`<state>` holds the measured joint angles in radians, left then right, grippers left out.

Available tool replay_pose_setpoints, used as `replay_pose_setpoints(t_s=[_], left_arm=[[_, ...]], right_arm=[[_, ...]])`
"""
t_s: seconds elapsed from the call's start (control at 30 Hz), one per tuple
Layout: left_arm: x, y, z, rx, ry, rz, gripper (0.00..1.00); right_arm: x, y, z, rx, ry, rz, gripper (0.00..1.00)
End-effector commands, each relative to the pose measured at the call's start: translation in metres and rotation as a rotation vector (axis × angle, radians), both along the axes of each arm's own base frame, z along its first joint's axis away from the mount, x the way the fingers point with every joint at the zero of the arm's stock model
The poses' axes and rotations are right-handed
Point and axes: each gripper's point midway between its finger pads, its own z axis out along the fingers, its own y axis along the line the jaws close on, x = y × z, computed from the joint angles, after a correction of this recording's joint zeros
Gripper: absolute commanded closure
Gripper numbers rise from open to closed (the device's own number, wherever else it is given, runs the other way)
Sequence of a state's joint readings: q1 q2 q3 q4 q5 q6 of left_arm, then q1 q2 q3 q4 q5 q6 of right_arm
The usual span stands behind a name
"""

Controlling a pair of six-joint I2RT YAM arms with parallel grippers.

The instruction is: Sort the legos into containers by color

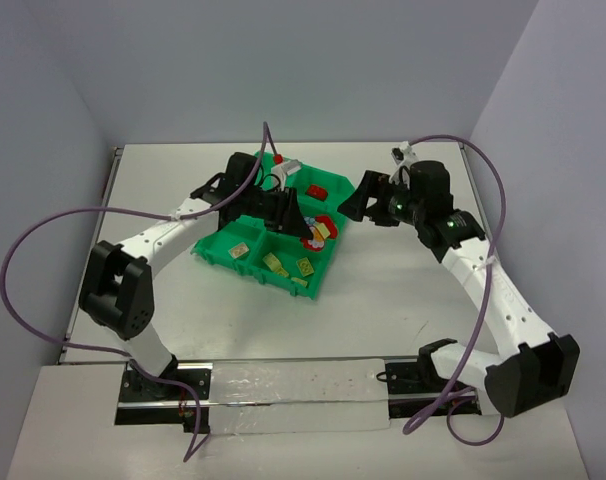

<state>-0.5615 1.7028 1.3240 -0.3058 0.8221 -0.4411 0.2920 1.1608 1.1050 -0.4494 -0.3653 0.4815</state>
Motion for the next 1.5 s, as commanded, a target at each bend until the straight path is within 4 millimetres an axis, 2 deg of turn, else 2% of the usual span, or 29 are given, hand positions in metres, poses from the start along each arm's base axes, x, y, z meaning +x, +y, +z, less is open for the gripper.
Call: replay_pose_setpoints(t_s=[0.0,0.1,0.2,0.4,0.63,0.8,1.07,1.13,1.47], left_arm=[[-0.032,0.018,0.055,-0.082,-0.129,-0.187,1.0],[-0.052,0.031,0.062,-0.063,-0.122,-0.24,1.0],[-0.066,0.039,0.066,-0.082,-0.151,-0.272,1.0],[-0.086,0.045,0.072,-0.14,-0.143,-0.319,1.0],[-0.089,0.049,0.072,-0.132,-0.153,-0.308,1.0],[-0.088,0.049,0.073,-0.136,-0.163,-0.304,1.0],[-0.091,0.051,0.08,-0.14,-0.188,-0.301,1.0],[-0.092,0.052,0.079,-0.136,-0.191,-0.298,1.0],[-0.092,0.052,0.079,-0.134,-0.187,-0.298,1.0]], right_arm=[[-0.009,0.003,0.033,0.002,-0.24,0.094,0.11],[-0.02,0.013,0.043,0.024,-0.352,0.203,0.11],[-0.046,0.032,0.058,0.091,-0.45,0.403,0.14],[-0.081,0.06,0.072,0.283,-0.432,0.704,0.19],[-0.099,0.069,0.062,0.352,-0.34,0.833,0.19],[-0.095,0.071,0.041,0.289,-0.268,0.823,0.14],[-0.09,0.073,0.023,0.31,-0.197,0.785,0.17],[-0.091,0.076,0.021,0.325,-0.173,0.802,0.2],[-0.103,0.097,0.024,0.366,-0.143,0.909,0.51]])
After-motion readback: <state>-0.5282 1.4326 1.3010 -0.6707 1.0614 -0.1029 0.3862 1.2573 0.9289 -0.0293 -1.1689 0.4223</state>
